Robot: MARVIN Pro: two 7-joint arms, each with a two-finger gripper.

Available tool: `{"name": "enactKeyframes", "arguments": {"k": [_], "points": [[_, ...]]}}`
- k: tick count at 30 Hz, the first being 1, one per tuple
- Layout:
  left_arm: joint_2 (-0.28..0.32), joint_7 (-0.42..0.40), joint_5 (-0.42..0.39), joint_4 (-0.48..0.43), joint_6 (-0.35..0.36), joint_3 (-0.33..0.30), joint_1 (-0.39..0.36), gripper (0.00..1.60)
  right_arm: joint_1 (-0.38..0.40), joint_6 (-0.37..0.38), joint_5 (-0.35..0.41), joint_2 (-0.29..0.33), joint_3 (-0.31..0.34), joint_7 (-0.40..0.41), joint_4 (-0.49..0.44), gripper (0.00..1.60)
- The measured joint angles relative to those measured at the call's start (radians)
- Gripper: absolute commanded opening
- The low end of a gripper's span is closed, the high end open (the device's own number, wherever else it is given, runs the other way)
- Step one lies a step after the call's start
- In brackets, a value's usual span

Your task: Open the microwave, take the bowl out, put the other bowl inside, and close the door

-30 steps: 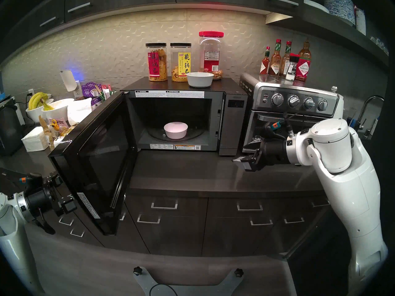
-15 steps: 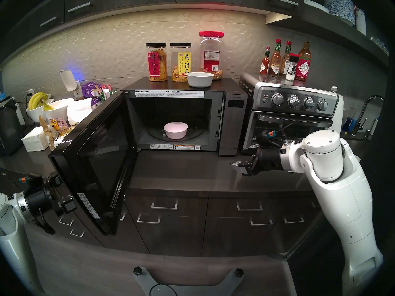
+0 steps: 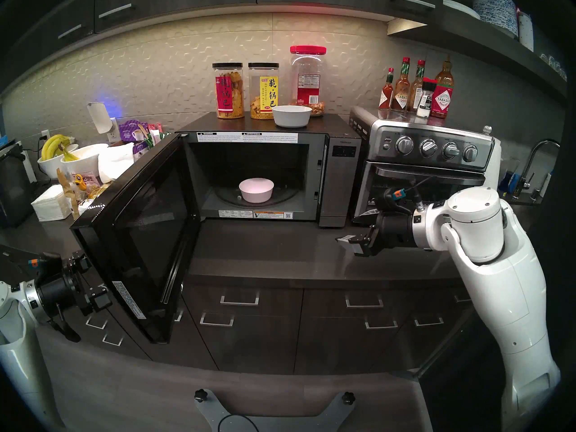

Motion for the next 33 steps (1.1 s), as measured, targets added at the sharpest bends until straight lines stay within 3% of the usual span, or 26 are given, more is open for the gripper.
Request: {"name": "enactKeyframes", "arguments": {"k": [33], "points": [[0.002,0.002,0.004,-0.001,0.001,0.001,0.0,1.6,0.001,-0.004,0.0,0.004,0.001,-0.007,0.001,1.6]]}}
